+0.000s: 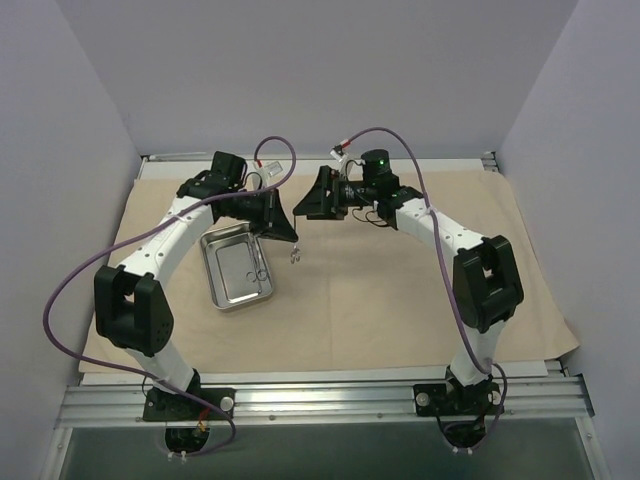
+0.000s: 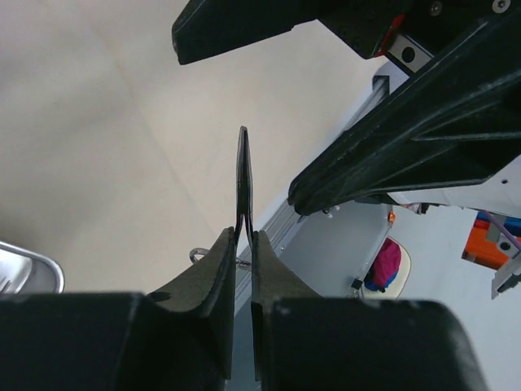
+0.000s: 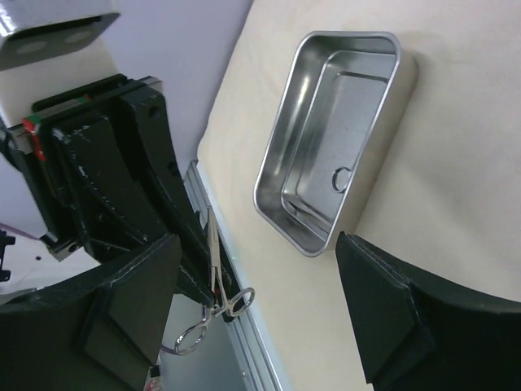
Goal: Open and lay out the surgical kit
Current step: Place the medical item in the surgical kit.
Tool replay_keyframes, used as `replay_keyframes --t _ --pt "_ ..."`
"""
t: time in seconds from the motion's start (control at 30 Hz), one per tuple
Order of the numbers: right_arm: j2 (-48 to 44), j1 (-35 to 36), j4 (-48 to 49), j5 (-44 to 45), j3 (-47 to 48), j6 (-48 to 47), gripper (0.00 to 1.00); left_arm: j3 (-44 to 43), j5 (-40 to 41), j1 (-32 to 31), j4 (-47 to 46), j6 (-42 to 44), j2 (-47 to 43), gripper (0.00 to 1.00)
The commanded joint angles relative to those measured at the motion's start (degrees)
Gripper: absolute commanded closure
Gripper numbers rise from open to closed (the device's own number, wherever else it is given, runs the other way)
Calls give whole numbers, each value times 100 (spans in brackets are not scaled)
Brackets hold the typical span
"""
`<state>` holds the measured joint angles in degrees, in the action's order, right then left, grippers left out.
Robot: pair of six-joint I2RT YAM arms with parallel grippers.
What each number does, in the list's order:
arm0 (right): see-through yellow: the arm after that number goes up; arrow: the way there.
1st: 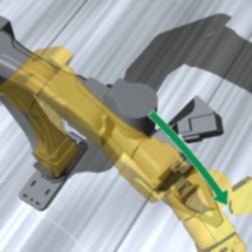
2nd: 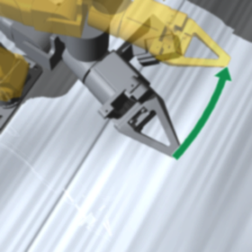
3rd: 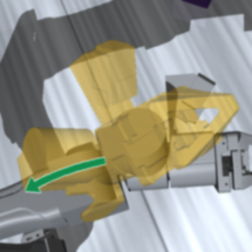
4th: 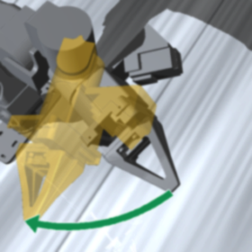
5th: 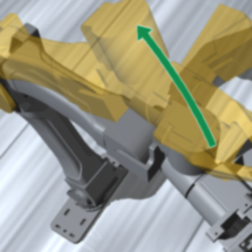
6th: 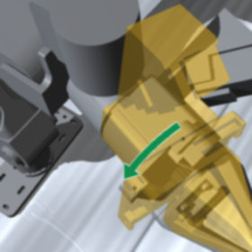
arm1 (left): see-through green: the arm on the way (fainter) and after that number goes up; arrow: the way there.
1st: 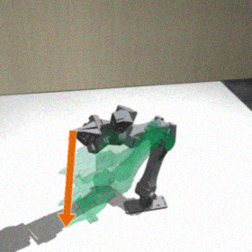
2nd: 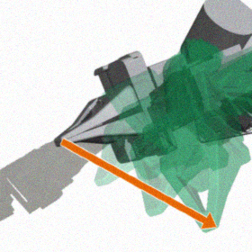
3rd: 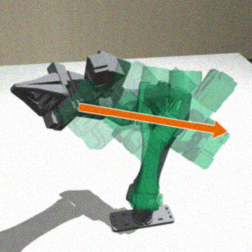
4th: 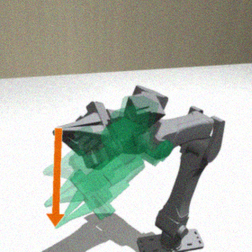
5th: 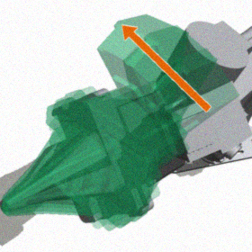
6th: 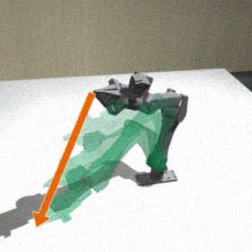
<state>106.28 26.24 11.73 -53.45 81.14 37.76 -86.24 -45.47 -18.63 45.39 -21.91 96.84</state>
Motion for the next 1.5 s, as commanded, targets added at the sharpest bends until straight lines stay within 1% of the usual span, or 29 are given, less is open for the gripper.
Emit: replay_keyframes --t 0.0,0.03,0.2,0.23,0.27,0.4,0.53,0.97,1.03,1.1,1.17,1.23,1.27,1.3,1.37,1.43,1.47 --pt "-573 -31 831 -526 -81 258 23 37 -778 26 -610 -68 -332 98" --pt "-591 -31 866 -552 -107 284 26 63 -848 26 -697 -85 -332 98" --pt "-582 -31 1085 -719 -213 460 34 204 -1156 26 -1136 -331 -306 98" --pt "-582 -31 1164 -763 -239 513 39 230 -1200 26 -1198 -357 -306 98" --pt "-582 -31 1200 -842 -257 548 40 239 -1209 26 -1234 -375 -306 98" --pt "-617 -40 1183 -939 -318 513 46 318 -1393 26 -1514 -506 -332 98" --pt "-652 -40 1183 -974 -354 513 56 485 -1490 26 -1822 -735 -359 98" --pt "-670 -57 1279 -1203 -468 548 57 757 -1719 35 -2684 -1350 -332 98" --pt "-670 -66 1288 -1220 -468 566 60 784 -1746 35 -2728 -1360 -350 98" --pt "-652 -66 1367 -1238 -494 627 68 810 -1798 35 -2789 -1403 -350 98" --pt "-644 -66 1472 -1273 -503 680 69 837 -1807 35 -2825 -1439 -367 98" --pt "-626 -66 1517 -1282 -521 750 72 837 -1833 35 -2877 -1456 -350 98" --pt "-617 -58 1613 -1291 -538 777 77 854 -1842 35 -2895 -1491 -341 98" --pt "-591 -58 1674 -1325 -556 873 83 872 -1886 35 -2999 -1526 -341 98" --pt "-573 -58 1823 -1343 -573 952 89 924 -1912 44 -3166 -1631 -341 98" --pt "-547 -66 1851 -1352 -565 996 98 925 -1939 53 -3211 -1650 -332 98" --pt "-529 -58 1851 -1352 -556 988 100 916 -1913 61 -3203 -1650 -323 98"
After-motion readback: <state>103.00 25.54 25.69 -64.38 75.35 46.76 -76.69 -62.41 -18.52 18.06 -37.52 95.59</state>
